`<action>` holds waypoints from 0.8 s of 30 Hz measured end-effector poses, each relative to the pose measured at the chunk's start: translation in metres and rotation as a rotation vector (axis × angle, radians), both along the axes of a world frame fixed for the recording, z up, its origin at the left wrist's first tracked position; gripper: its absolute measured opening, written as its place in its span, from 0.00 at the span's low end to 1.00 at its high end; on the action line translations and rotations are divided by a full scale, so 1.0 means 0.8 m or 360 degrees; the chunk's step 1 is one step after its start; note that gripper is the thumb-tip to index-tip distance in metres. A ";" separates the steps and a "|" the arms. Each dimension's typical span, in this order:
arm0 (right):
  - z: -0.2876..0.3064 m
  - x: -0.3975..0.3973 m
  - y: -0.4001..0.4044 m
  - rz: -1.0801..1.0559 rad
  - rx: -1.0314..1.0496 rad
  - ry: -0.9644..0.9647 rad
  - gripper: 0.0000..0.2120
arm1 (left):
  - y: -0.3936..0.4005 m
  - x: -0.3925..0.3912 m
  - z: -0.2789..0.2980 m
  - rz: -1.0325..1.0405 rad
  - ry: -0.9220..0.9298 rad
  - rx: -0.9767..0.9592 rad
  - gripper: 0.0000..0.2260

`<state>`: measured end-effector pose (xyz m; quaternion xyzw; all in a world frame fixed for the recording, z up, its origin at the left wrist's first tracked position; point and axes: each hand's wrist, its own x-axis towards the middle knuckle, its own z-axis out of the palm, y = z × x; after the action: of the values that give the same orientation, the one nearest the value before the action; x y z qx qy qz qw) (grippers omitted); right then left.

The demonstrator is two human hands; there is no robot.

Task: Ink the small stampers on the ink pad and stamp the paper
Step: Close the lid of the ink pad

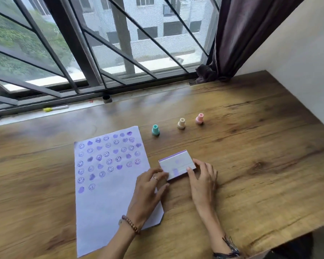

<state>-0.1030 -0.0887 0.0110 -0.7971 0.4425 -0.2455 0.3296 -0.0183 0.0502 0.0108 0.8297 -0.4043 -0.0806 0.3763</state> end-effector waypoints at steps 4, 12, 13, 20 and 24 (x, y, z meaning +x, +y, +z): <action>-0.002 -0.002 -0.030 -0.0064 -0.0086 -0.0094 0.11 | -0.043 -0.003 0.005 -0.0103 -0.0028 0.0062 0.12; 0.002 -0.008 -0.128 -0.0270 -0.0064 -0.0147 0.10 | -0.155 -0.004 0.027 -0.0422 0.0047 0.0264 0.17; 0.002 -0.008 -0.135 -0.0287 -0.0051 -0.0154 0.10 | -0.165 -0.004 0.030 -0.0424 0.0074 0.0263 0.17; 0.002 -0.006 -0.146 -0.0364 0.0030 -0.0300 0.10 | -0.181 -0.006 0.028 -0.0395 0.0115 0.0192 0.17; 0.004 -0.005 -0.143 -0.0368 0.0165 -0.0407 0.12 | -0.176 -0.008 0.027 -0.0464 0.0103 0.0198 0.19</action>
<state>-0.1068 -0.2028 0.0141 -0.6851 0.4978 -0.3580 0.3934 -0.0250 -0.0904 0.0324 0.7808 -0.5024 -0.1860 0.3214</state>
